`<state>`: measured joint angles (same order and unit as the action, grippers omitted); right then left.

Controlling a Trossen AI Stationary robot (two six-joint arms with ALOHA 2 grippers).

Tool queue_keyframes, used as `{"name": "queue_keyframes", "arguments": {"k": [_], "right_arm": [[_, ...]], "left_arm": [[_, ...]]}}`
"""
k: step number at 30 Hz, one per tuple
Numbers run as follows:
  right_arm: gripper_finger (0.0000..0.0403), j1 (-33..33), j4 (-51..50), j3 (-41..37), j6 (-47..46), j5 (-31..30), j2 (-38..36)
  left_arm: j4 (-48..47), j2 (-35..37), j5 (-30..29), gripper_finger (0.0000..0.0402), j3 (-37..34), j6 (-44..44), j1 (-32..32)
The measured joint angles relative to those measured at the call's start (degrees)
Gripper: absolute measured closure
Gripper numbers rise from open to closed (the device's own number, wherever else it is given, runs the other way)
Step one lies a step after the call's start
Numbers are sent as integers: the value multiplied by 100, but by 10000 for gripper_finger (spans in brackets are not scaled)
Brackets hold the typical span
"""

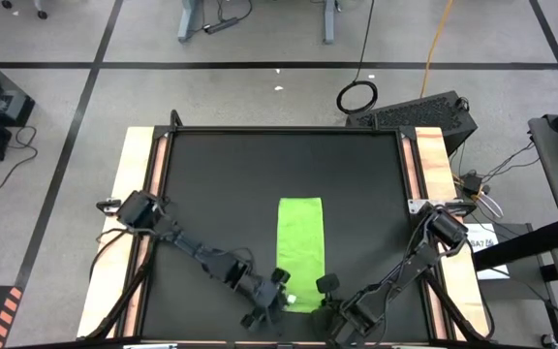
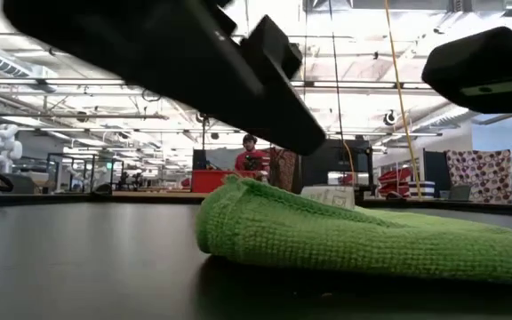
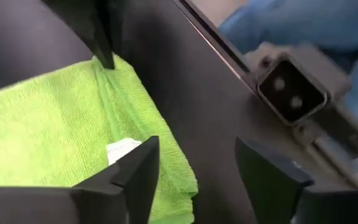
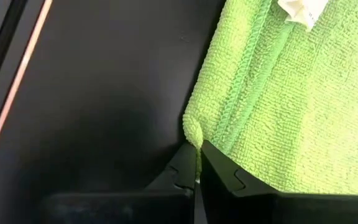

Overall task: Roll towel into tight, uniform cylinder
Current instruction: Roll the green towel

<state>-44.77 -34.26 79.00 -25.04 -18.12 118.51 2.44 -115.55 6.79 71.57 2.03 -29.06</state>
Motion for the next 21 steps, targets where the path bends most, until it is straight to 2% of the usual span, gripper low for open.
{"name": "queue_keyframes", "arguments": {"k": [5, 12, 21], "right_arm": [[401, 141, 140, 0, 13, 220, -93], [401, 356, 295, 0, -68, 392, -320], [401, 527, 283, 1, -492, 809, -399]], "left_arm": [[-283, -88, -1414, 169, 4, 595, -521], [-301, -146, -2657, 169, 4, 996, -876], [-57, -319, -3292, 169, -55, 1152, -1258]]}}
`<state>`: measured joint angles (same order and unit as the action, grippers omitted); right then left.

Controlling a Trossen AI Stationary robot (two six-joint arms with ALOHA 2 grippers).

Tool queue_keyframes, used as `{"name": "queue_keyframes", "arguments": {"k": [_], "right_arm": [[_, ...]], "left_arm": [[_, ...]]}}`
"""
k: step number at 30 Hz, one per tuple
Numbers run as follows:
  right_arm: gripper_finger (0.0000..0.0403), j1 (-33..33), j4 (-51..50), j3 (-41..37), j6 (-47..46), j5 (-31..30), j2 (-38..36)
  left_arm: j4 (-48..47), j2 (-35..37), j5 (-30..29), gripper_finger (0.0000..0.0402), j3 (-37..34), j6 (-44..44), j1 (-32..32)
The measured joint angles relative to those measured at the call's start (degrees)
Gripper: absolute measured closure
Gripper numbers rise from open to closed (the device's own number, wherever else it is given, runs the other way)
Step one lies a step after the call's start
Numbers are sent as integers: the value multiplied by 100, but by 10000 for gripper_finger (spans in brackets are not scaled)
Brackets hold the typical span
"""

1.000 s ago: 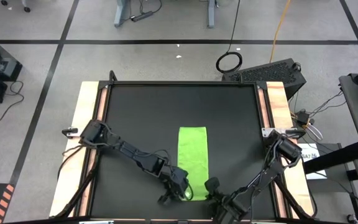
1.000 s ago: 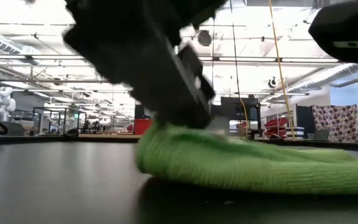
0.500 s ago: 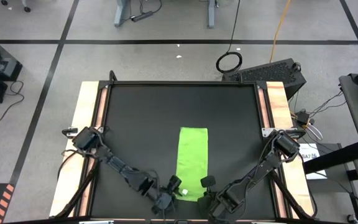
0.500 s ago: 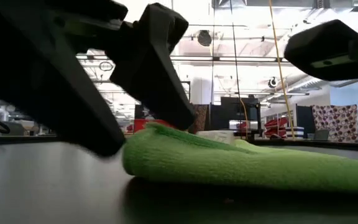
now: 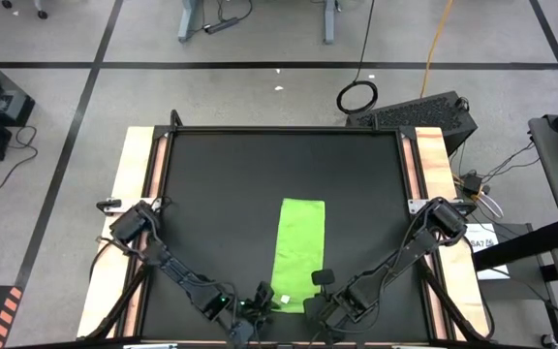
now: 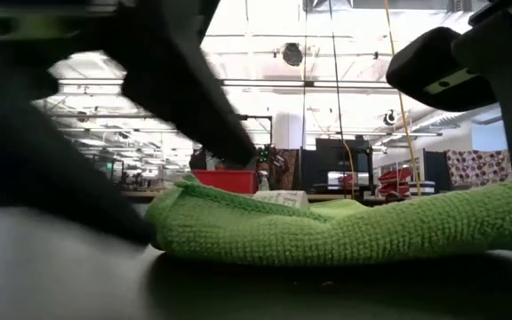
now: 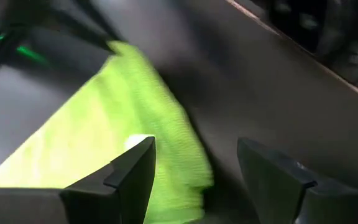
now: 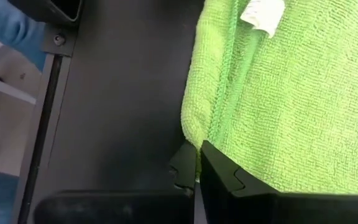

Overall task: Roll towel into tight, uniform cylinder
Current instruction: Roll the green towel

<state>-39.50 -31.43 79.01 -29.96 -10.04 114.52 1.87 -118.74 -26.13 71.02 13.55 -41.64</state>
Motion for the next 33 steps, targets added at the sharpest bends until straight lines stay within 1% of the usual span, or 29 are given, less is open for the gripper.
{"name": "queue_keyframes", "arguments": {"k": [4, 7, 9, 13, 17, 23, 26, 29, 30, 33], "right_arm": [[401, 54, 29, -12, -91, 21, 0], [401, 58, 109, -12, -91, 141, 0], [401, 57, 167, -12, -93, 150, 0], [401, 56, 267, -14, -93, 288, 0], [401, 56, 305, -14, -118, 294, -4], [401, 54, 311, -15, -240, 297, -4], [401, 49, 311, -16, -286, 366, -4], [401, 36, 313, -16, -345, 427, -4], [401, 27, 313, -16, -365, 428, -6], [401, 2, 311, -16, -397, 428, -7]], "left_arm": [[320, -300, -105, 169, 3, 28, -87], [431, -419, -592, 173, 21, -149, -114], [456, -434, -804, 184, 23, -166, -125], [376, -439, -853, 213, 24, -136, -82], [17, -437, -519, 243, 27, -232, 45], [-255, -441, -444, 274, 24, -270, 103], [-263, -446, -287, 310, 20, -263, 130], [-249, -446, 116, 371, 16, -251, 209], [-238, -445, 252, 385, 11, -245, 240], [-160, -379, 590, 390, -5, -304, 332]]}}
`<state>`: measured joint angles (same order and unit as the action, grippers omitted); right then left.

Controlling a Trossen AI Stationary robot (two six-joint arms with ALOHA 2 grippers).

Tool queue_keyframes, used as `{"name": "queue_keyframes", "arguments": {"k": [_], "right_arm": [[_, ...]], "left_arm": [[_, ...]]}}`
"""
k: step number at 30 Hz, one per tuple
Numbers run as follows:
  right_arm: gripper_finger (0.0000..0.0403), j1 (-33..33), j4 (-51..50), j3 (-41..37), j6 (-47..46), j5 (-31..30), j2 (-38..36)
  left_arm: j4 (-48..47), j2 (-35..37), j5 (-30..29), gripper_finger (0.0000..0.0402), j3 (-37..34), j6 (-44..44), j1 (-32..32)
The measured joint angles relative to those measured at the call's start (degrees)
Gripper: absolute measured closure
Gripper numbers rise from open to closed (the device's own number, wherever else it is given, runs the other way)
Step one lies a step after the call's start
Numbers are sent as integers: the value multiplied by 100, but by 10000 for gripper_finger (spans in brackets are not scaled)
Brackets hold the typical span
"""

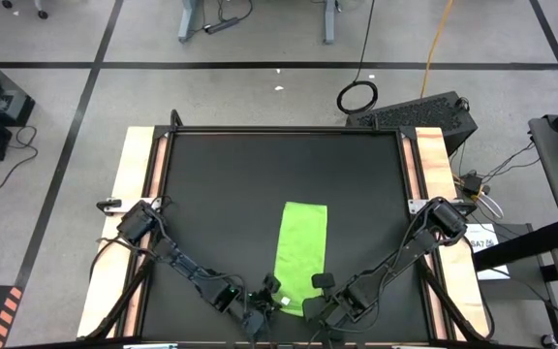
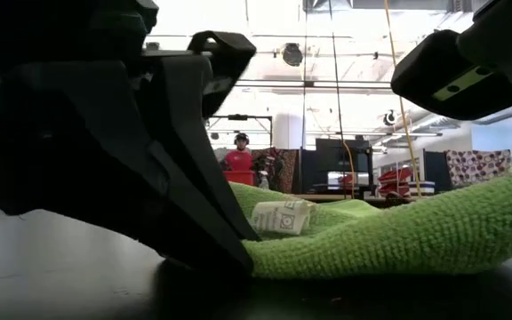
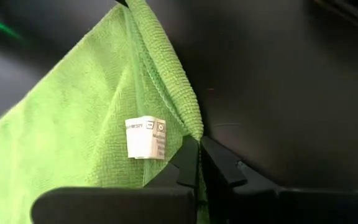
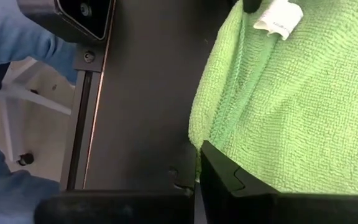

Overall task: Roll towel into tight, uniform cylinder
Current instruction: Roll the green towel

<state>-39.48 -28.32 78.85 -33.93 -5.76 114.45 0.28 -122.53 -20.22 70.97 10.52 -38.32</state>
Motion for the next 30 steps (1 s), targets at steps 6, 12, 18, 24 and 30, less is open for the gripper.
{"name": "queue_keyframes", "arguments": {"k": [6, 12, 18, 24, 30], "right_arm": [[401, -21, -32, 0, -129, -14, 0], [401, -72, -2, -183, -56, -121, -11], [401, -110, 146, -532, -53, -225, -15], [399, -108, 359, -675, 77, -112, -26], [383, -153, 329, -682, 287, -274, -50]], "left_arm": [[-16, 304, 1808, 396, -16, -707, 453], [31, 379, 3554, 398, -14, -1600, 939], [246, 379, 4343, 398, -14, -2196, 1345], [253, 385, 4975, 399, -12, -2601, 1675], [114, 340, 5069, 399, -2, -2728, 1823]]}}
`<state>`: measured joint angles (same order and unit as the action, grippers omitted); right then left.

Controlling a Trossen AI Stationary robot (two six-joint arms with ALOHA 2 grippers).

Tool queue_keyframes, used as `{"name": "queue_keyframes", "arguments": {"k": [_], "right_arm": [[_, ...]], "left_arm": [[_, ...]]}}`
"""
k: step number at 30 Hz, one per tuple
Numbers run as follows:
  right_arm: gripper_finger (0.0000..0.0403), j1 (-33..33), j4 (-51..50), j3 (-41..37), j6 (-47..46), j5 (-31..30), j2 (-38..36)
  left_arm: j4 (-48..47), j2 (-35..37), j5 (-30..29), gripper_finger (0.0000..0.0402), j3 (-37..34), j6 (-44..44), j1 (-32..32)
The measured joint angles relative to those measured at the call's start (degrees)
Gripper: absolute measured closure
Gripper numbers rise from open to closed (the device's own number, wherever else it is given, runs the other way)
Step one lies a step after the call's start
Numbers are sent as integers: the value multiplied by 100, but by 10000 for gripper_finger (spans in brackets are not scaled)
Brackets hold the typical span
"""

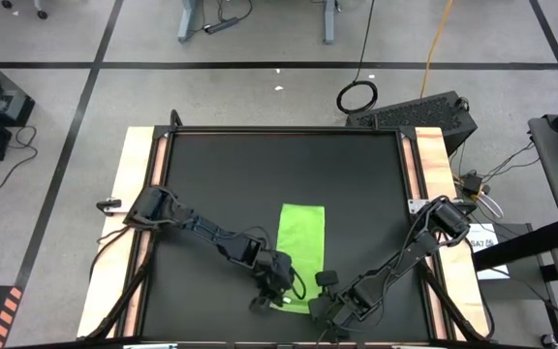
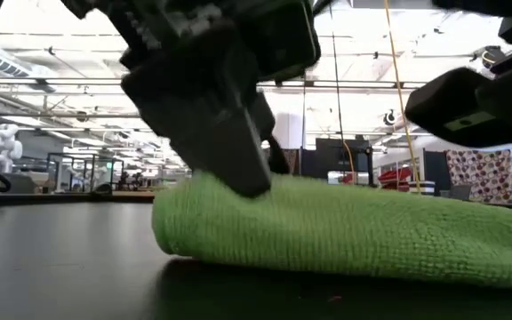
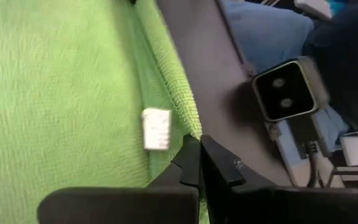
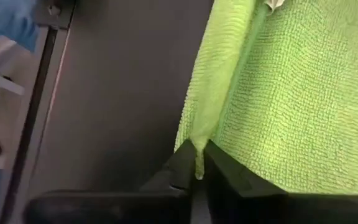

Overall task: Roll towel into tight, uniform cylinder
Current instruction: Roll the green towel

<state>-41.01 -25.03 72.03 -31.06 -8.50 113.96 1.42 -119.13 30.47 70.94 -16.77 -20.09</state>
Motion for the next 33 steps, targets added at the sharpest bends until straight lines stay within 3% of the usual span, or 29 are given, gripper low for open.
{"name": "queue_keyframes", "arguments": {"k": [8, 12, 18, 23, 33], "right_arm": [[270, -258, -480, -24, 201, -736, -331], [235, -476, -265, -22, 731, -964, -359], [233, -885, -65, -22, 1491, -2114, -325], [230, -986, 519, -7, 2372, -2397, -89], [244, -953, 468, -8, 2443, -3130, 434]], "left_arm": [[-63, -288, 19, 400, 21, -95, 14], [-47, -295, 15, 400, 21, -98, 48], [-5, -302, 16, 400, 21, -185, 108], [-1, -306, 59, 400, 21, -234, 157], [-17, -315, 179, 400, 15, -374, 201]]}}
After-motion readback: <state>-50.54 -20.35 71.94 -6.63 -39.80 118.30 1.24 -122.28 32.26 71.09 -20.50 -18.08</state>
